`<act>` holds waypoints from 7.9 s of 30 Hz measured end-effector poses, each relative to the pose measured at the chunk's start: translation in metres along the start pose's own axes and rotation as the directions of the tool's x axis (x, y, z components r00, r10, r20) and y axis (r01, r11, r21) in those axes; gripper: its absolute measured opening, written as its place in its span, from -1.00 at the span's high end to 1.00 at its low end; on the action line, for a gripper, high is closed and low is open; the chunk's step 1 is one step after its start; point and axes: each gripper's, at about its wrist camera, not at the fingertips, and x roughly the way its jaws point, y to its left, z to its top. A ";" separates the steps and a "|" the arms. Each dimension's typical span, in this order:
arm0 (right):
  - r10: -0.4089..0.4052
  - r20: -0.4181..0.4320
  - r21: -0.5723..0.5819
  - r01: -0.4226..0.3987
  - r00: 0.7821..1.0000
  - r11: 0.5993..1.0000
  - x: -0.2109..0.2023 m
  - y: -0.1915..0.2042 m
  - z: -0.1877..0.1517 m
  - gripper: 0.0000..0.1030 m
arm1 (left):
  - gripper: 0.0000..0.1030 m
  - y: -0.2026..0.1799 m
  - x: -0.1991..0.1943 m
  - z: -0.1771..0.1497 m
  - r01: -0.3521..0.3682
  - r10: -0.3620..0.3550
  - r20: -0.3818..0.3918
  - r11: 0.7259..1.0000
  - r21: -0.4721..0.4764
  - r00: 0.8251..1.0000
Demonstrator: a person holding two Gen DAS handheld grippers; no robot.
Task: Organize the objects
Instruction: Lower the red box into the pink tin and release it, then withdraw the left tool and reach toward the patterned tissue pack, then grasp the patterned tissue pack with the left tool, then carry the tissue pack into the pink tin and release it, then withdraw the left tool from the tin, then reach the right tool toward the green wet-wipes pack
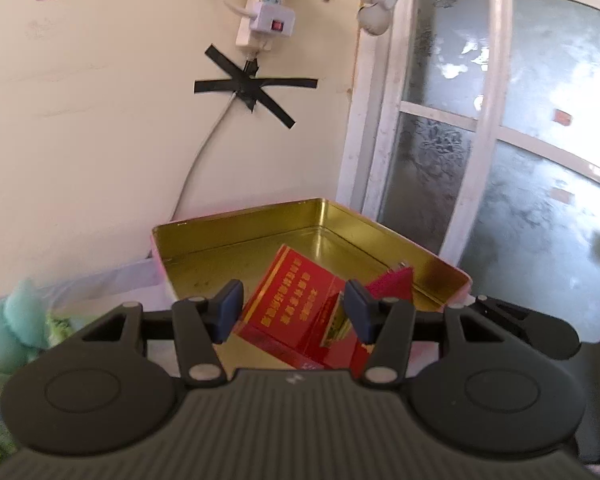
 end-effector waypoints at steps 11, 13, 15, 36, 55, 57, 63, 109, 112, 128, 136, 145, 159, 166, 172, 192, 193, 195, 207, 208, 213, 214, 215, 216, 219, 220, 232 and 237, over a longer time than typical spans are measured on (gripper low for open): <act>-0.037 -0.026 0.052 0.038 0.999 0.998 0.024 -0.028 -0.023 -0.48 | -0.14 0.002 0.056 -0.007 -0.105 0.102 -0.103 0.994 -0.026 0.989; -0.047 -0.015 0.053 0.048 0.999 0.997 0.017 -0.029 -0.023 -0.48 | -0.14 0.003 0.049 -0.009 -0.127 0.125 -0.097 0.992 -0.016 0.987; -0.050 -0.008 0.071 0.051 0.999 0.996 0.009 -0.029 -0.024 -0.49 | -0.14 0.002 0.037 -0.010 -0.144 0.142 -0.085 0.989 -0.018 0.986; 0.106 -0.171 0.188 -0.073 0.980 0.979 -0.029 0.057 -0.048 -0.54 | -0.17 0.049 -0.077 -0.104 -0.385 0.370 -0.205 0.922 -0.035 0.906; 0.202 -0.332 0.117 -0.172 0.921 0.978 0.003 0.138 -0.048 -0.64 | -0.28 0.124 -0.124 -0.148 -0.530 0.481 -0.255 0.829 -0.180 0.839; 0.205 -0.342 0.107 -0.178 0.917 0.978 0.007 0.143 -0.047 -0.63 | -0.32 0.132 -0.120 -0.147 -0.550 0.500 -0.257 0.814 -0.185 0.827; 0.216 -0.343 0.106 -0.191 0.914 0.976 0.016 0.153 -0.045 -0.63 | -0.35 0.174 -0.101 -0.130 -0.581 0.516 -0.286 0.780 -0.234 0.808; 0.145 -0.246 -0.289 -0.215 0.958 0.933 -0.030 0.188 -0.048 0.26 | -0.50 0.210 -0.119 -0.138 -0.534 0.501 -0.187 0.773 -0.344 0.845; 0.316 -0.267 -0.173 -0.368 0.910 0.914 -0.058 0.193 -0.051 -0.13 | -0.50 0.206 -0.119 -0.138 -0.511 0.476 -0.187 0.794 -0.329 0.859; 0.257 -0.335 -0.059 -0.293 0.907 0.954 -0.045 0.152 -0.066 -0.55 | -0.47 0.107 -0.137 -0.136 -0.098 0.067 -0.148 0.971 -0.218 0.987; 0.304 -0.328 0.002 -0.321 0.894 0.947 -0.045 0.138 -0.071 -0.15 | -0.11 0.087 -0.110 -0.145 -0.032 -0.022 -0.249 0.977 -0.209 0.968; 0.133 -0.106 -0.028 -0.136 0.985 0.990 -0.064 0.079 -0.044 -0.14 | -0.13 0.028 -0.071 -0.068 0.031 -0.036 -0.171 0.999 -0.032 0.985; 0.069 -0.183 0.178 -0.036 0.981 0.983 0.027 -0.076 -0.010 -0.15 | -0.24 -0.048 0.095 0.016 0.006 0.016 -0.195 0.994 0.114 0.981; -0.168 -0.173 0.062 0.180 0.971 0.982 0.065 -0.081 -0.018 -0.29 | -0.55 -0.045 0.122 0.019 -0.093 0.104 -0.192 0.993 0.067 0.976; -0.161 -0.124 0.126 0.176 0.979 0.976 0.042 -0.079 -0.022 -0.51 | -0.55 -0.044 0.087 0.009 -0.151 0.164 -0.143 0.984 0.097 0.976; -0.096 -0.104 0.252 0.119 0.990 0.960 -0.045 0.006 -0.044 -0.57 | -0.59 -0.006 -0.048 -0.061 -0.317 0.324 -0.088 0.945 0.087 0.942; -0.082 -0.111 0.249 0.108 0.990 0.962 -0.044 0.012 -0.044 -0.57 | -0.59 -0.001 -0.052 -0.065 -0.328 0.334 -0.095 0.942 0.077 0.938; -0.060 -0.120 0.233 0.087 0.991 0.969 -0.043 0.025 -0.044 -0.57 | -0.59 0.014 -0.061 -0.073 -0.357 0.360 -0.109 0.933 0.051 0.926; 0.098 -0.184 0.137 -0.074 0.978 0.988 -0.012 0.106 -0.031 -0.57 | -0.59 0.107 -0.106 -0.114 -0.537 0.523 -0.172 0.842 -0.048 0.835; 0.110 -0.191 0.131 -0.086 0.975 0.988 -0.008 0.112 -0.030 -0.57 | -0.59 0.116 -0.109 -0.117 -0.553 0.537 -0.178 0.831 -0.055 0.825; 0.176 -0.229 0.105 -0.156 0.957 0.982 0.013 0.145 -0.025 -0.57 | -0.59 0.162 -0.131 -0.135 -0.626 0.599 -0.211 0.774 -0.094 0.773; 0.192 -0.235 0.102 -0.172 0.953 0.980 0.017 0.152 -0.023 -0.57 | -0.59 0.170 -0.134 -0.138 -0.639 0.609 -0.218 0.762 -0.103 0.762; 0.205 -0.241 0.099 -0.186 0.949 0.978 0.022 0.158 -0.022 -0.57 | -0.59 0.179 -0.138 -0.141 -0.650 0.618 -0.224 0.752 -0.111 0.753; 0.221 -0.248 0.096 -0.203 0.943 0.974 0.027 0.166 -0.020 -0.57 | -0.59 0.189 -0.142 -0.143 -0.664 0.630 -0.229 0.738 -0.120 0.742; 0.289 -0.270 0.117 -0.267 0.919 0.957 0.044 0.185 -0.011 -0.57 | -0.59 0.215 -0.154 -0.148 -0.711 0.677 -0.226 0.690 -0.135 0.700; 0.314 -0.274 0.135 -0.287 0.909 0.948 0.050 0.190 -0.006 -0.57 | -0.59 0.223 -0.159 -0.150 -0.732 0.699 -0.222 0.667 -0.140 0.680; 0.542 -0.309 0.513 -0.343 0.782 0.787 0.188 0.233 0.056 -0.54 | -0.59 0.256 -0.187 -0.159 -0.729 0.697 -0.230 0.603 -0.323 0.679; 0.540 -0.398 0.597 -0.238 0.742 0.766 0.249 0.240 0.053 -0.56 | -0.62 0.257 -0.193 -0.159 -0.717 0.682 -0.238 0.608 -0.342 0.692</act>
